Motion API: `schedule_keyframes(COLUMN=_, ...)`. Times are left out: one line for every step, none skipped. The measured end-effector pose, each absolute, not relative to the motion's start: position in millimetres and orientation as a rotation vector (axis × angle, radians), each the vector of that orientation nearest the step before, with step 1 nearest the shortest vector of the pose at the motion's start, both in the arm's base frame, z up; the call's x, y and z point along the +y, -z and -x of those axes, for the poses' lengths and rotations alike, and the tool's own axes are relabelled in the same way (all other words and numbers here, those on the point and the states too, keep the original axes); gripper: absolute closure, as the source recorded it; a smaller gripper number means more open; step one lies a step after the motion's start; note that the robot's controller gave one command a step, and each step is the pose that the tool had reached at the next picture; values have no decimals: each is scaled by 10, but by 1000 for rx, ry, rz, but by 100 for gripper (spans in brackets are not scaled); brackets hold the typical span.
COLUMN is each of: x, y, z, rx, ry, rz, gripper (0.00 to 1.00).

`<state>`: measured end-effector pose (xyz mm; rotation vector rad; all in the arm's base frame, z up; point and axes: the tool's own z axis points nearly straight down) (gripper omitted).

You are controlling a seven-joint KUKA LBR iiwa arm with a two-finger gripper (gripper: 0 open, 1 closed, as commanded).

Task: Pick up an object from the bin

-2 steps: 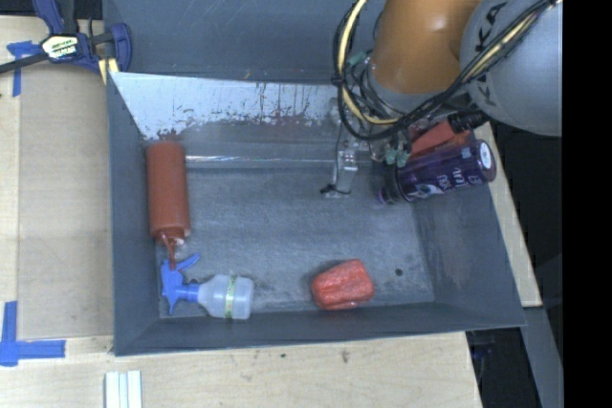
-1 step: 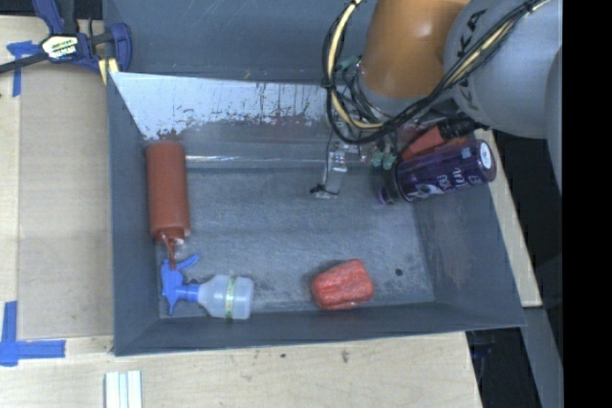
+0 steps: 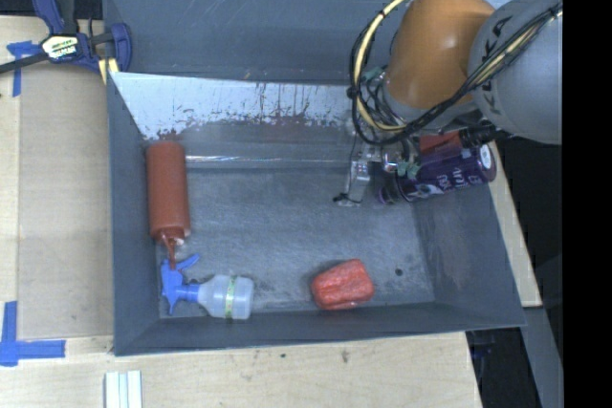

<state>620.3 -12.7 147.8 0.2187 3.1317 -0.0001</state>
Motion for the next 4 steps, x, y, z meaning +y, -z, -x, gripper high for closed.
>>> schedule_keyframes(x=-368, y=-1477, z=-6104, rx=3137, ry=1, rz=-133, gripper=0)
schedule_keyframes(x=-627, y=-1422, z=-6177, rx=3131, ry=-1, rz=-178, gripper=0)
schedule_keyframes(x=-1258, y=-1365, z=-6218, rx=3134, ry=0, rz=-136, gripper=0)
schedule_keyframes(x=-1495, y=-1277, z=-6208, rx=3130, ry=0, rz=-202, gripper=0)
